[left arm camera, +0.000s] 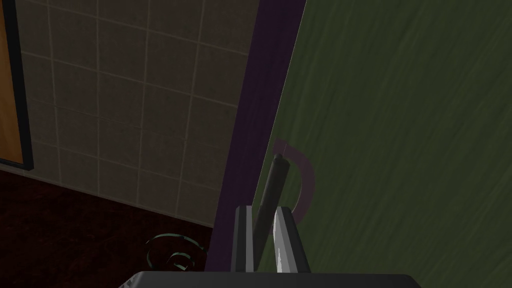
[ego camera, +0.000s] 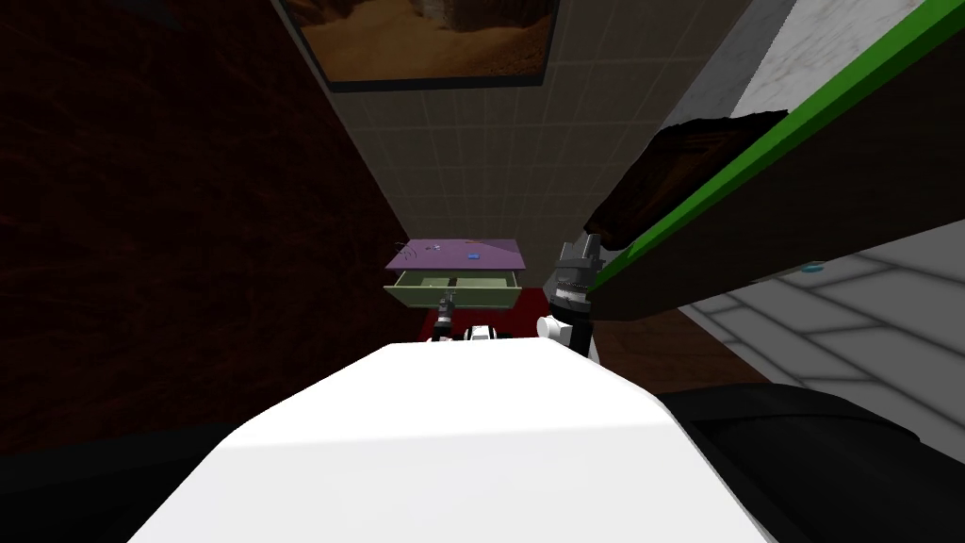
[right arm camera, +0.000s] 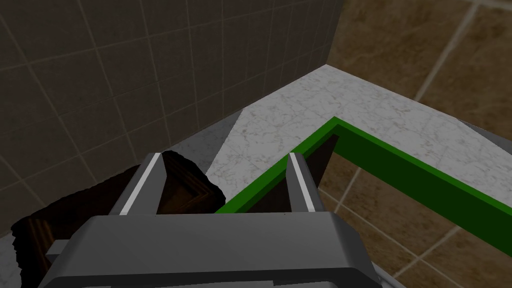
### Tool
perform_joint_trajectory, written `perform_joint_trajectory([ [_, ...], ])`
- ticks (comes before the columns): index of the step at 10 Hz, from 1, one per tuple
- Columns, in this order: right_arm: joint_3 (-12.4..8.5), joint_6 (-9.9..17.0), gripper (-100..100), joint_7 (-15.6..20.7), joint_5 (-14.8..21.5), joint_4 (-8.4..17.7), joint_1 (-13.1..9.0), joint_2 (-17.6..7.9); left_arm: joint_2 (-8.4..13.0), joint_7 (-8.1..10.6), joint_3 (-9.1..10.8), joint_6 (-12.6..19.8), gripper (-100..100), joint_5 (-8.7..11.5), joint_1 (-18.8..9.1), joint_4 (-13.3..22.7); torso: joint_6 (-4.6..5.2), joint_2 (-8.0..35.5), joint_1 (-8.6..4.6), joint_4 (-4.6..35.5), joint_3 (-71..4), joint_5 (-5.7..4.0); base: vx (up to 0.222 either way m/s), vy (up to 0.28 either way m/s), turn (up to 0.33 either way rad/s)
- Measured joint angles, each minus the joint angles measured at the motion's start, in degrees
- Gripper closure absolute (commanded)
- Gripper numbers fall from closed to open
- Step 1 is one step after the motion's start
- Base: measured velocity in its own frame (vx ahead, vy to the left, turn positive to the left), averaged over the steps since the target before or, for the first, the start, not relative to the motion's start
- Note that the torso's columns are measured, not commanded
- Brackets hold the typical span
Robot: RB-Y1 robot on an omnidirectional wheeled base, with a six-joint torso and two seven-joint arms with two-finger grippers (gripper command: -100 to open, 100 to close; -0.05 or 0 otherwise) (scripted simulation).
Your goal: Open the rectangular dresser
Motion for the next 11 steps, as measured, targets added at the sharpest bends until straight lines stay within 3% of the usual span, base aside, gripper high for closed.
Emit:
perform_joint_trajectory([
  [1, 0.0, 0.0, 0, 0.0, 0.0, 0.0, 0.0, 0.0, -0.02, -0.07, -0.1, 0.1, 100, -0.03, 0.11, -0.29, 0.0, -0.03, -0.1, 0.08, -0.02, -0.05, -0.086, -0.003, 0.006],
  [2, 0.0, 0.0, 0, 0.0, 0.0, 0.0, 0.01, 0.0, -0.01, -0.09, -0.15, 0.31, -100, -0.05, 0.38, -0.11, 0.05, -0.42, -0.13, 0.02, -0.23, -0.06, -0.081, 0.008, -0.101],
  [3, 0.0, 0.0, 0, 0.0, 0.0, 0.0, 0.01, 0.0, 0.07, -0.34, 0.41, 1.17, -100, 0.33, -0.33, -0.35, 0.09, -0.54, -0.07, -0.17, -0.3, 0.01, -0.126, 0.022, -0.162],
  [6, 0.0, 0.0, 0, 0.0, 0.0, 0.0, 0.0, -0.01, -0.01, -2.02, 3.62, 3.72, -100, 2.49, -6.26, 2.5, 0.07, -0.45, 0.13, -0.26, -0.22, 0.12, -0.154, 0.051, -0.184],
  [8, 0.0, 0.0, 0, 0.0, 0.0, 0.0, 0.0, 0.0, -0.28, -3.65, 5.56, 7.45, -100, 3.77, -8.24, 0.51, 0.07, -0.48, -0.05, -0.3, -0.24, 0.08, -0.138, 0.021, -0.096],
  [11, 0.0, 0.0, 0, 0.0, 0.0, -0.01, 0.02, 0.0, -0.15, -4.09, 7.01, 6.97, -100, 4.77, -11.92, 4.72, 0.15, -0.9, 0.05, -0.34, -0.47, 0.09, -0.062, 0.007, -0.083],
])
